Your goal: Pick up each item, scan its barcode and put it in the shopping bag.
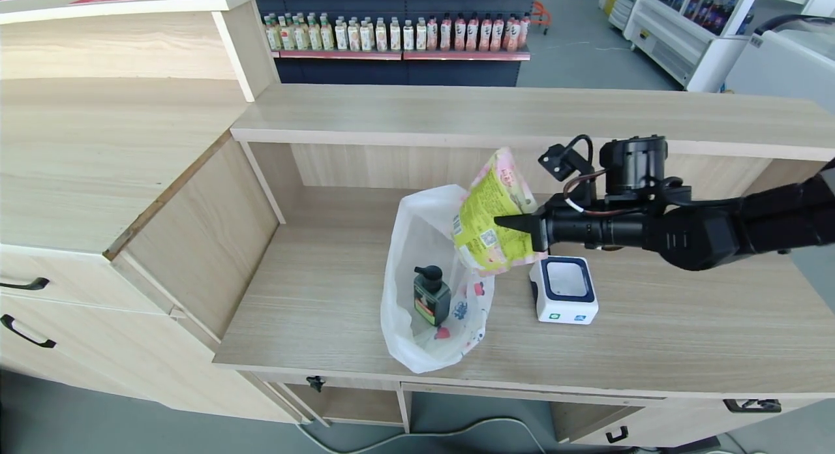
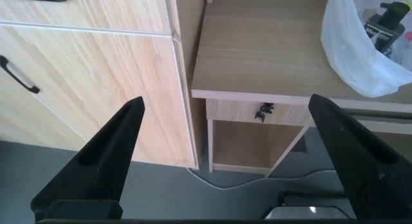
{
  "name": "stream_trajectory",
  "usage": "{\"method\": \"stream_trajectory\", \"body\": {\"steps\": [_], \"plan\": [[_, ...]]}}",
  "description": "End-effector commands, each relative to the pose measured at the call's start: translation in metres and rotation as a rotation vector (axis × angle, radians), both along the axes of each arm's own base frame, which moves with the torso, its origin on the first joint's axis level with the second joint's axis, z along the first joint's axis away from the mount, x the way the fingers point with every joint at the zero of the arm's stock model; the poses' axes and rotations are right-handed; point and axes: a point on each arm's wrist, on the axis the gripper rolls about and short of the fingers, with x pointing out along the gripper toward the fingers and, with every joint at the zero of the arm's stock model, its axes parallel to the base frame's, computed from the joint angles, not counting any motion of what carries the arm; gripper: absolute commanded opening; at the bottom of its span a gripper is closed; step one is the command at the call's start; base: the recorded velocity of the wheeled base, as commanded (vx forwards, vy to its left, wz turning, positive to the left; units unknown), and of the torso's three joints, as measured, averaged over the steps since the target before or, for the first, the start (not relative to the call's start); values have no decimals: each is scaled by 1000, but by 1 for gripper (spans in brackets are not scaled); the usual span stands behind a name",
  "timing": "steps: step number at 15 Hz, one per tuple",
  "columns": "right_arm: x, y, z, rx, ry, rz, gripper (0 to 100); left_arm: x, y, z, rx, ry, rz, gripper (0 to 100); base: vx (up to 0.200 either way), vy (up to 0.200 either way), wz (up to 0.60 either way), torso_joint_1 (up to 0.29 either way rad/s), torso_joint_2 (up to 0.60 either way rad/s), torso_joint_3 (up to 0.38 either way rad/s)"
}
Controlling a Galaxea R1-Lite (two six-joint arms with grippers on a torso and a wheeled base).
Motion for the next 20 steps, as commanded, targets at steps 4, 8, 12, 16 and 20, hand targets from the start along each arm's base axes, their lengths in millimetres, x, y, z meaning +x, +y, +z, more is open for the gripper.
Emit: {"method": "stream_trajectory", "body": {"steps": [4, 8, 12, 16, 20], "plan": [[32, 42, -39, -12, 38, 67, 0, 0, 0, 0, 1, 0, 0, 100, 0, 0, 0, 0, 0, 0], [43, 54, -55, -18, 50, 81, 0, 0, 0, 0, -1, 0, 0, 100, 0, 0, 0, 0, 0, 0], [50, 67, -56, 28, 76, 82, 100, 0, 0, 0, 1, 1, 0, 100, 0, 0, 0, 0, 0, 0], [51, 77, -29, 131, 80, 78, 100, 0, 0, 0, 1, 0, 1, 100, 0, 0, 0, 0, 0, 0], [25, 56, 33, 223, 29, 56, 100, 0, 0, 0, 1, 0, 0, 100, 0, 0, 0, 0, 0, 0]]}}
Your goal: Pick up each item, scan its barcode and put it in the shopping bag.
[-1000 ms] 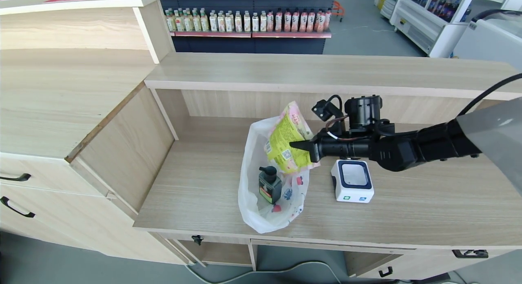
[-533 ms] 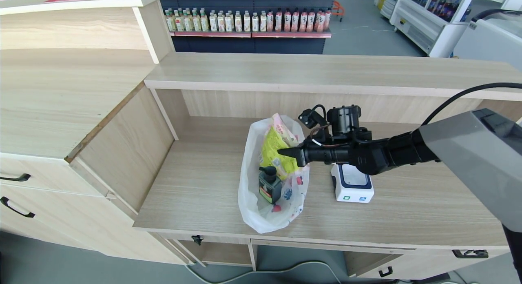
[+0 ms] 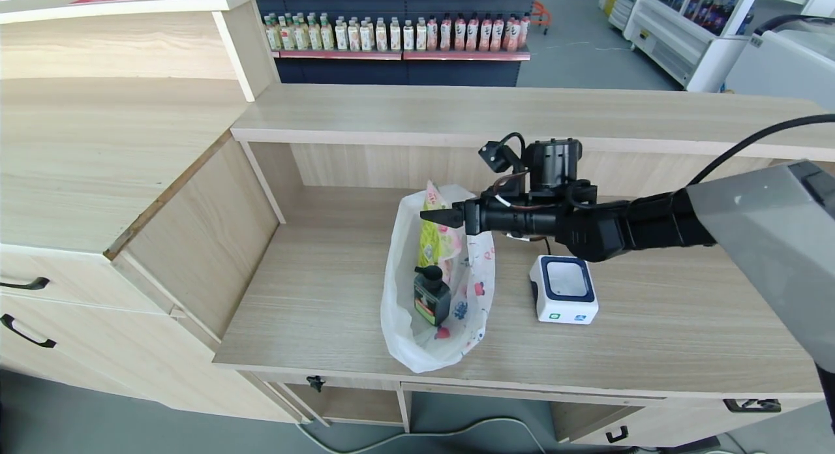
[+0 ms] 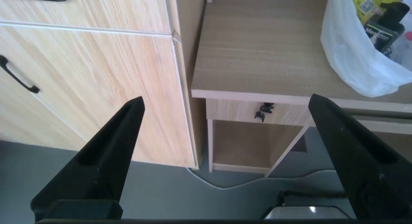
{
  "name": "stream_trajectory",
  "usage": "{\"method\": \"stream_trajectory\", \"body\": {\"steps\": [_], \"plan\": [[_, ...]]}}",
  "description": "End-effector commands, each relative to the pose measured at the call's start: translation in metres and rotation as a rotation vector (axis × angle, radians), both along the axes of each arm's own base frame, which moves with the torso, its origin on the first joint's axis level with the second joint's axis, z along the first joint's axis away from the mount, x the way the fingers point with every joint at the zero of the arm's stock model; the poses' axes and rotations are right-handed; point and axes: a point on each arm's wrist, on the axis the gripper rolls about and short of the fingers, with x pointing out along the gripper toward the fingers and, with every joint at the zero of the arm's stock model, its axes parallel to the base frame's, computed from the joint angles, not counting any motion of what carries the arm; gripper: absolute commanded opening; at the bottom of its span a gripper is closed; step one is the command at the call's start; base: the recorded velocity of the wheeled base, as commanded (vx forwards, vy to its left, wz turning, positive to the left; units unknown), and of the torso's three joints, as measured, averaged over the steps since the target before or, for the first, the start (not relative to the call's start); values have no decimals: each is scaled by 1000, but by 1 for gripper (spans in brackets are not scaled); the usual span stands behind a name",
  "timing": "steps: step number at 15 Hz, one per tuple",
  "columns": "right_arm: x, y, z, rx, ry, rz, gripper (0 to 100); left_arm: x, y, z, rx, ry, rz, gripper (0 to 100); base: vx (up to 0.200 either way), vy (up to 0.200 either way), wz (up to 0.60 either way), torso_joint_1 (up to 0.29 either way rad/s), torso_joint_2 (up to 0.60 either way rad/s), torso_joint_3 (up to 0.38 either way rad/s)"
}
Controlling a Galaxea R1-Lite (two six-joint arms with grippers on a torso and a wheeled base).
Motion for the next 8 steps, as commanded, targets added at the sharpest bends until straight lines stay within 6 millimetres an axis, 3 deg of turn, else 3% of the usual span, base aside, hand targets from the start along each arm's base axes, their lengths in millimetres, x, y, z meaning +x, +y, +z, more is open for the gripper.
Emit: {"method": "stream_trajectory", "body": {"steps": [1, 3, 4, 6, 8], "plan": [[-32, -30, 59, 59, -62, -34, 100, 0, 0, 0, 0, 0, 2, 100, 0, 0, 0, 0, 0, 0], [-102, -91, 110, 92, -94, -114, 100, 0, 0, 0, 0, 0, 0, 100, 0, 0, 0, 0, 0, 0], [-142, -124, 116, 82, -91, -186, 100, 0, 0, 0, 0, 0, 0, 100, 0, 0, 0, 0, 0, 0], [-222, -181, 84, -7, -48, -382, 100, 0, 0, 0, 0, 0, 0, 100, 0, 0, 0, 0, 0, 0], [-297, -202, 24, -150, 5, -596, 100, 0, 0, 0, 0, 0, 0, 100, 0, 0, 0, 0, 0, 0]]}}
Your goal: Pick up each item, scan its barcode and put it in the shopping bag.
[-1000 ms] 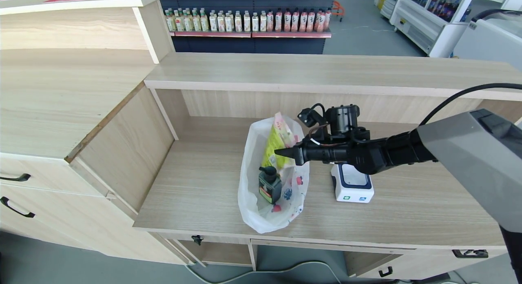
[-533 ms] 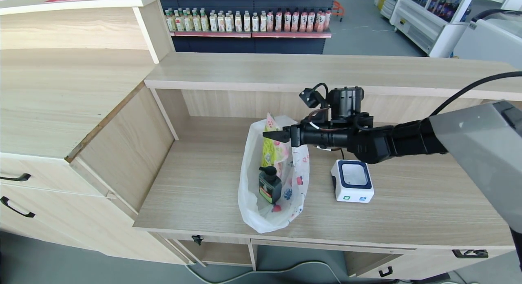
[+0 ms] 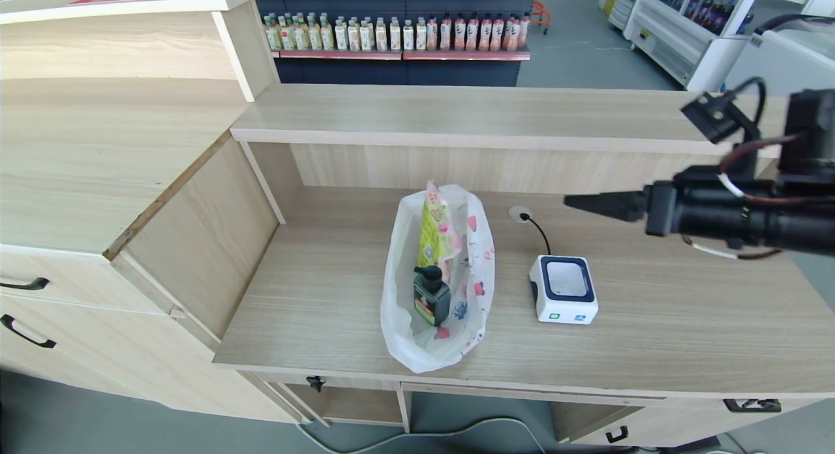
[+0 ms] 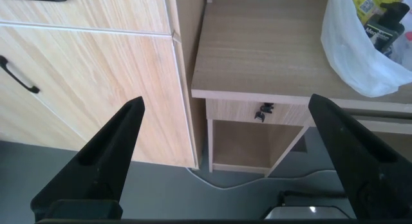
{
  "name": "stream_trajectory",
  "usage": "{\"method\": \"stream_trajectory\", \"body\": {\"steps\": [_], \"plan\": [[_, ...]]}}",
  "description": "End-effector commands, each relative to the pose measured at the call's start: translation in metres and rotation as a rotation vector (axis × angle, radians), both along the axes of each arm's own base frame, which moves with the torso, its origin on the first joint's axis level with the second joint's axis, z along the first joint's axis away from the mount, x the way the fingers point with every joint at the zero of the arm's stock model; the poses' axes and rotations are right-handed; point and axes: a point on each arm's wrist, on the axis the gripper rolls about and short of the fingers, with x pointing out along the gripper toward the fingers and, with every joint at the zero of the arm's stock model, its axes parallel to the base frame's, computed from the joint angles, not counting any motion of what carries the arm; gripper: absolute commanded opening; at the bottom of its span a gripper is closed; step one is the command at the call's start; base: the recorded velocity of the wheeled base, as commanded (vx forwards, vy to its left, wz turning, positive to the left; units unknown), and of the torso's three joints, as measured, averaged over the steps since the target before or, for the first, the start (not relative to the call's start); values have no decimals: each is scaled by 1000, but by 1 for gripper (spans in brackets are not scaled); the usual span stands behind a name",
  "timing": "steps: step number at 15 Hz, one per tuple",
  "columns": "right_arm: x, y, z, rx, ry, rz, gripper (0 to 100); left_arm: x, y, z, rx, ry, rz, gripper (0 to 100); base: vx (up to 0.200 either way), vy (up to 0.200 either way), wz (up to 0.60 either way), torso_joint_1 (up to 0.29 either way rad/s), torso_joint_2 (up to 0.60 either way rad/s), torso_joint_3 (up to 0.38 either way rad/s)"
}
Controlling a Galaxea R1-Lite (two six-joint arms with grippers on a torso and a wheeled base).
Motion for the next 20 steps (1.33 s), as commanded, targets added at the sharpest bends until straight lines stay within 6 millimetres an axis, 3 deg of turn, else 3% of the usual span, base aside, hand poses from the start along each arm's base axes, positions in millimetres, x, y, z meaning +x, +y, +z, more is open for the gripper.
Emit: {"method": "stream_trajectory", "body": {"steps": [1, 2, 3, 4, 7, 12, 20], "plan": [[-166, -61, -74, -195, 6, -457, 100, 0, 0, 0, 0, 0, 2, 100, 0, 0, 0, 0, 0, 0], [-199, -62, -103, -235, -13, -567, 100, 0, 0, 0, -1, 0, 2, 100, 0, 0, 0, 0, 0, 0], [-224, -62, -128, -237, -38, -572, 100, 0, 0, 0, -1, 0, 0, 100, 0, 0, 0, 0, 0, 0], [-241, -63, -148, -236, -55, -578, 100, 0, 0, 0, -1, 0, 0, 100, 0, 0, 0, 0, 0, 0], [-270, -65, -172, -156, -127, -607, 100, 0, 0, 0, 0, 0, 0, 100, 0, 0, 0, 0, 0, 0], [-281, -64, -174, -129, -269, -687, 100, 0, 0, 0, 0, 0, 0, 100, 0, 0, 0, 0, 0, 0], [-281, -64, -174, -120, -268, -688, 100, 0, 0, 0, 0, 0, 0, 100, 0, 0, 0, 0, 0, 0]]}}
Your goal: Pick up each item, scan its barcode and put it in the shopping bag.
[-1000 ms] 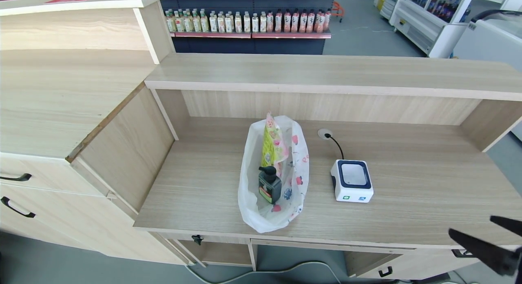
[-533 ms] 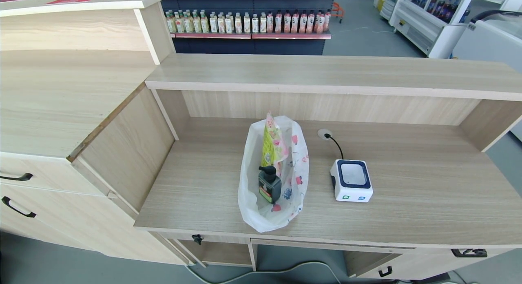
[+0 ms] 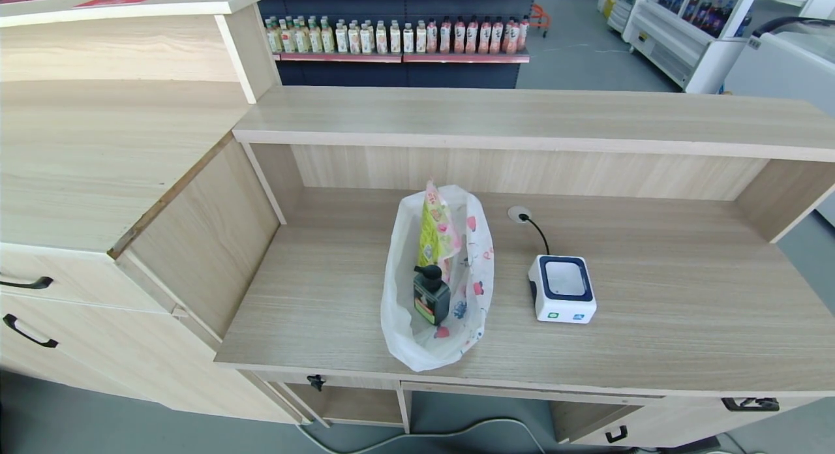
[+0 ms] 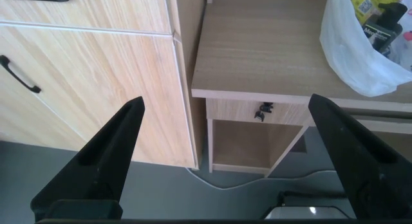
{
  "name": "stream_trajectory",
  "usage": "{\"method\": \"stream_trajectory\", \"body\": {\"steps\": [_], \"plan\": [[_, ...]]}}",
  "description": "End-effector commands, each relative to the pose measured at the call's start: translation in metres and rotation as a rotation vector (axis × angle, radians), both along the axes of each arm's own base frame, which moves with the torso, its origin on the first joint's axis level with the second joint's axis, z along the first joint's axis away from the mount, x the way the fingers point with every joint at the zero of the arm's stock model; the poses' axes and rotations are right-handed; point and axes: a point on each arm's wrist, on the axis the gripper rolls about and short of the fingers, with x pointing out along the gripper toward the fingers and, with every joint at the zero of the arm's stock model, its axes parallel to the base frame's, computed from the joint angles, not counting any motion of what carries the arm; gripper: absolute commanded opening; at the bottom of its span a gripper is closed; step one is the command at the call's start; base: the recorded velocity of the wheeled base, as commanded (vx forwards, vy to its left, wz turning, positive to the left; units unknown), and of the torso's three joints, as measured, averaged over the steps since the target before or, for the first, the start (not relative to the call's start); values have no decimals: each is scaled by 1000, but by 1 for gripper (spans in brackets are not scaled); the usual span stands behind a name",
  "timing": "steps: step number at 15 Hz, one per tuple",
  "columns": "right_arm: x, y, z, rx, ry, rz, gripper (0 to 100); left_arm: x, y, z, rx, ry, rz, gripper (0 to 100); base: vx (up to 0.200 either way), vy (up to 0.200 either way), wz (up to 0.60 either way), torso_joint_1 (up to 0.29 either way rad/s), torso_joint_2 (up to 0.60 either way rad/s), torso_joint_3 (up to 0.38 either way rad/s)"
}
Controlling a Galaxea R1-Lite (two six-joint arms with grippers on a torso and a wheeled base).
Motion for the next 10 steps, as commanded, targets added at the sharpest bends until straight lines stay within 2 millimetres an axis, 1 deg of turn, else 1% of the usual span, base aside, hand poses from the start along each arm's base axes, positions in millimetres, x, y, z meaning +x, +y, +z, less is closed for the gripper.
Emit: {"method": "stream_trajectory", "body": {"steps": [1, 8, 10], "plan": [[0, 0, 0, 3, 4, 0, 100, 0, 0, 0, -1, 0, 1, 100, 0, 0, 0, 0, 0, 0], [0, 0, 0, 16, 4, 0, 100, 0, 0, 0, -12, 4, 0, 100, 0, 0, 0, 0, 0, 0], [0, 0, 0, 16, 4, 0, 100, 0, 0, 0, -6, 0, 0, 100, 0, -200, 0, 7, 0, 0]]}}
